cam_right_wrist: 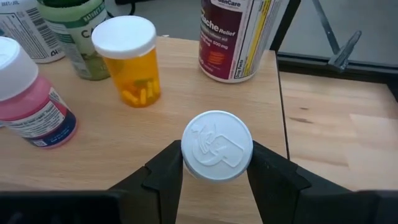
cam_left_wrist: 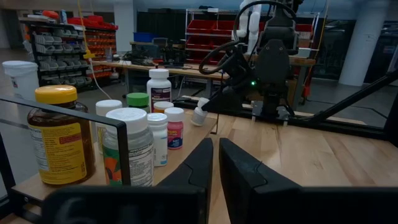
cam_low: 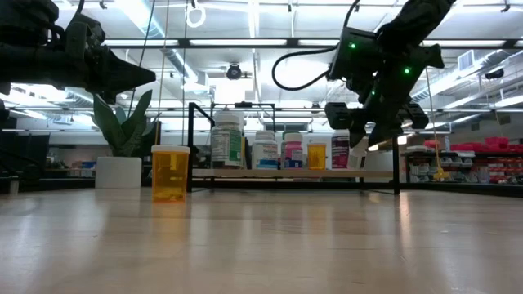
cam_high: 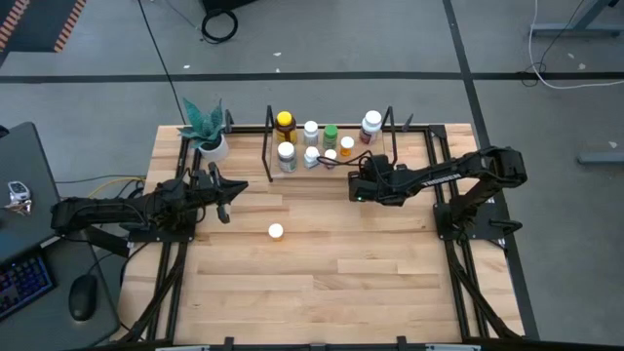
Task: Pick and place medicine bottles onto shelf by color
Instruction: Put the white medicine bottle on the shelf
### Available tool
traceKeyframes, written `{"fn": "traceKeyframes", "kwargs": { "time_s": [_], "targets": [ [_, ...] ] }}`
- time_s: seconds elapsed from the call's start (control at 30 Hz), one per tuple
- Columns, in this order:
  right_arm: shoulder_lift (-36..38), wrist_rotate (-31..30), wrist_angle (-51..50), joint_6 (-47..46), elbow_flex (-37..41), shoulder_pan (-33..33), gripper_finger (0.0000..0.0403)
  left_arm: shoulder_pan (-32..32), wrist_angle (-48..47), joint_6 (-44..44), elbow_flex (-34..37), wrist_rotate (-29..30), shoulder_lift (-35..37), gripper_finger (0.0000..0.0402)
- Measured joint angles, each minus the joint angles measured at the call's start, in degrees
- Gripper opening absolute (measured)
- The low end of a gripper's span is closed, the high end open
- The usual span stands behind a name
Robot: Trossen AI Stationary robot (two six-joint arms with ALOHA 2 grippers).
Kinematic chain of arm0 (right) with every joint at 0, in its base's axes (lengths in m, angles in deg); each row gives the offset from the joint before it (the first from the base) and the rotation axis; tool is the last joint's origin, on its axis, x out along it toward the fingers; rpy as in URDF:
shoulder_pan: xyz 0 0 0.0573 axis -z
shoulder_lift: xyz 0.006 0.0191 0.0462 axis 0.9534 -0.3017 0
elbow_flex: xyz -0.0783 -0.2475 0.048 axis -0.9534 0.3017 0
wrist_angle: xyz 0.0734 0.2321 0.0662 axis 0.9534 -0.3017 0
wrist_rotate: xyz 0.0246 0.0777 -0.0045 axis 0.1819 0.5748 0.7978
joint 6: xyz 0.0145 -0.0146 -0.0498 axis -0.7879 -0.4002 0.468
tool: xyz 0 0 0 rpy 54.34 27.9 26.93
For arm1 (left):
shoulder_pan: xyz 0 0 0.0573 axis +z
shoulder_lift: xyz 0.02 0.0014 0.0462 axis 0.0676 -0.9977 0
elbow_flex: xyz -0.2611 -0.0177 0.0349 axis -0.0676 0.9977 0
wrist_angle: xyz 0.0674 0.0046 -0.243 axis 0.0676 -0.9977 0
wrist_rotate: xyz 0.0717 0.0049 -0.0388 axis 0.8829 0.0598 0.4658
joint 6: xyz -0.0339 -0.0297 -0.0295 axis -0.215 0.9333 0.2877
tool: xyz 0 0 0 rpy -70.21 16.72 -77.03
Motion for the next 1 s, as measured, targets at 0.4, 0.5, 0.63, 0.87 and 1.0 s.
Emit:
{"fn": "traceKeyframes", "kwargs": {
  "time_s": [0.4,0.5,0.63,0.87,1.0],
  "targets": [
    [-0.1,4.3,-4.5,3.0,-3.8,0.2,0.0170,0.0,0.0,0.0,0.0,0.0,0.0,0.0030],
    [-0.1,4.2,-5.6,2.1,-3.8,0.2,0.0170,0.0,0.0,0.0,0.0,0.0,0.0,0.0028],
    [-0.1,4.1,-6.0,2.0,-3.8,0.3,0.0170,0.0,0.0,0.0,0.0,0.0,0.0,0.0034],
    [-0.1,4.3,-6.2,2.0,-3.8,0.4,0.0192,0.0,0.0,0.0,0.0,0.0,0.0,0.0040],
    [-0.1,4.3,-6.3,2.0,-3.8,0.5,0.0211,0.0,0.0,0.0,0.0,0.0,0.0,0.0037]
  ]
}}
